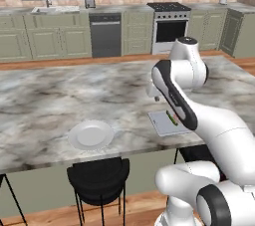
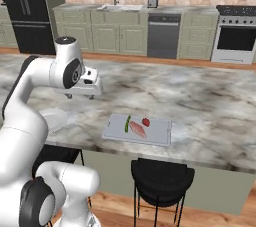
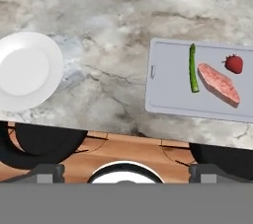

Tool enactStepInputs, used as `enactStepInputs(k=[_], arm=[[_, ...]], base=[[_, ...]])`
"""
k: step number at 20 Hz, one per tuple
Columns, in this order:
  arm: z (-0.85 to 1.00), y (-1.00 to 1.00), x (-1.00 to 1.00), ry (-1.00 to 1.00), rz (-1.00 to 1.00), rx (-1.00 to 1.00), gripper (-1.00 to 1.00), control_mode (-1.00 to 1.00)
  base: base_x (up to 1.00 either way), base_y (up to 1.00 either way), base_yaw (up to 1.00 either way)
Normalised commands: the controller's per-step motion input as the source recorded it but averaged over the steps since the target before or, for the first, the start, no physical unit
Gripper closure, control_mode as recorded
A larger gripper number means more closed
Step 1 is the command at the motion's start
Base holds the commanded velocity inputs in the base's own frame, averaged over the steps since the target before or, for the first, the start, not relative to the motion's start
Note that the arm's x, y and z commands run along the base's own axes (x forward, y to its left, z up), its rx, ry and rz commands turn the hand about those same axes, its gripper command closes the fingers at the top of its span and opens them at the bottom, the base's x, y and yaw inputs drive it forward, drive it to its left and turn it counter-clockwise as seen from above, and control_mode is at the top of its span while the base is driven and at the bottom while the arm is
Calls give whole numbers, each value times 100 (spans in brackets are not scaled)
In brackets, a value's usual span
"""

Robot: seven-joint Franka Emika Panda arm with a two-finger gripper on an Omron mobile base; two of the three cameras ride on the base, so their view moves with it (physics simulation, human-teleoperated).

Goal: Create a steak meal by picking up the steak and asparagus from the tray and placing them on the plate. Leave the strawberry on the tray.

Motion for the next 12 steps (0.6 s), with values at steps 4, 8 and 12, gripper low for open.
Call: enactStepInputs(k=[4, 8, 12], arm=[[-37, -29, 31, 0, 0, 0, -100, -100], [-23, -51, 34, 2, 0, 0, -100, -100], [-32, -64, 21, 3, 0, 0, -100, -100]], base=[[0, 0, 0], [0, 0, 0], [0, 0, 0]])
